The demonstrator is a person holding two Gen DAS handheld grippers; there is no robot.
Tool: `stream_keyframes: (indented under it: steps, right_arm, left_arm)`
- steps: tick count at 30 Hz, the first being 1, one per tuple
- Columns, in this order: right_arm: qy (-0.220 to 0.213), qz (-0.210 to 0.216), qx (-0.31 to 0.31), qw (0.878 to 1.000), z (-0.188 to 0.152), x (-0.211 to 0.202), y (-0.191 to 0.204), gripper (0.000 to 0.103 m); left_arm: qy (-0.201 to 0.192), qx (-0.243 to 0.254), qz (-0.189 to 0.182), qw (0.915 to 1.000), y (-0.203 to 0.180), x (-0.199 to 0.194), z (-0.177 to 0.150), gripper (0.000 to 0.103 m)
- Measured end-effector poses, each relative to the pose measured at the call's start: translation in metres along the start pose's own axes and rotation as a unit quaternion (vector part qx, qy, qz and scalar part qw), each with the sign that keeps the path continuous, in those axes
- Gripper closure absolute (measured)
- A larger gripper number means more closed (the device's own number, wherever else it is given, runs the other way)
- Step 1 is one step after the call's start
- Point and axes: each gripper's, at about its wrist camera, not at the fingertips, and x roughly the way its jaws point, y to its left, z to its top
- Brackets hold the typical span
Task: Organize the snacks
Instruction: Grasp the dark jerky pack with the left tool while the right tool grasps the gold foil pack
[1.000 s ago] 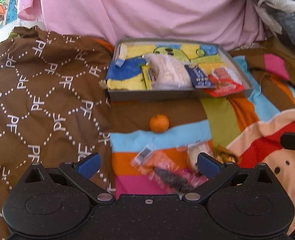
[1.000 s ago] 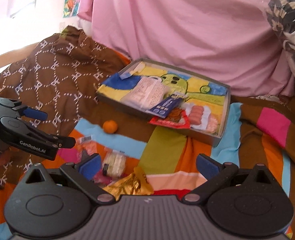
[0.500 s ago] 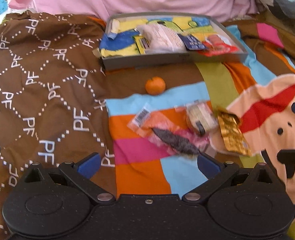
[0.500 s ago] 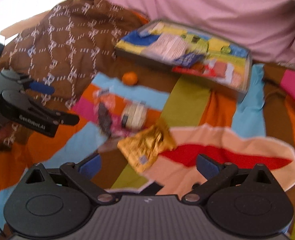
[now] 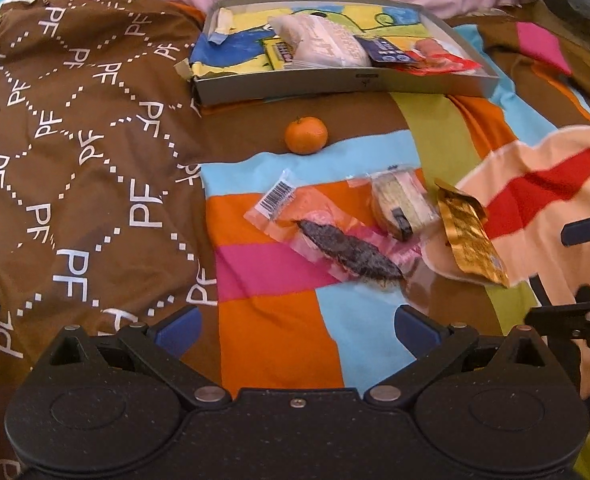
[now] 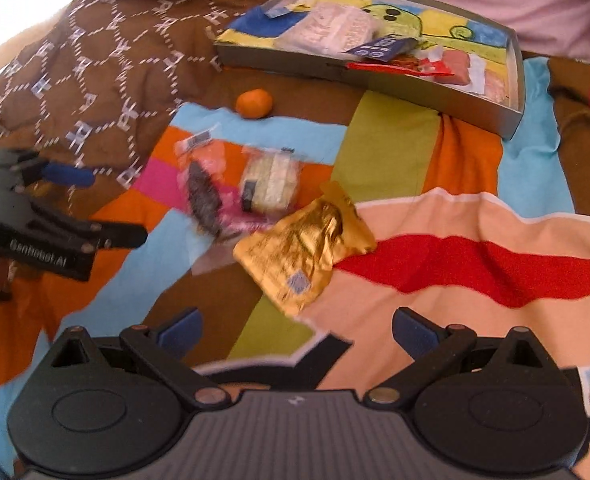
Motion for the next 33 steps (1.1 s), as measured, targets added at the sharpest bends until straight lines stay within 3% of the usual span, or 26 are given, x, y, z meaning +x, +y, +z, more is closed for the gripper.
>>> stream_keyframes:
  steps: [10,15,18,27,33]
  right_arm:
    - [0.011,-0.002,0.087,0.996,0.029,0.049,-0.020,0.000]
    - [0.019,-0.024,0.090,0.995,0.032,0.069,-0.024,0.003]
    - [0.015,-0.035,0.074,0.997,0.026,0.065,-0.023,0.012]
    - [0.007,0.005,0.020,1.000,-0.001,0.040,-0.023,0.018]
    - [-0.002,0.033,0.098,0.995,0.012,0.041,-0.042,0.017]
  left_arm:
    - [0.005,-0.044,0.021,0.9988,0.010,0.020,0.017,0.001]
    - [0.008,-0.051,0.019,0.9985,0.011,0.025,0.019,0.001]
    - [0.009,-0.053,0.013,0.9985,0.008,0.027,0.019,0.001]
    - [0.010,-0.042,-0.018,0.9989,-0.010,0.041,0.027,0.006]
    - [0.035,-0.052,0.001,0.9980,-0.023,0.067,0.043,0.010]
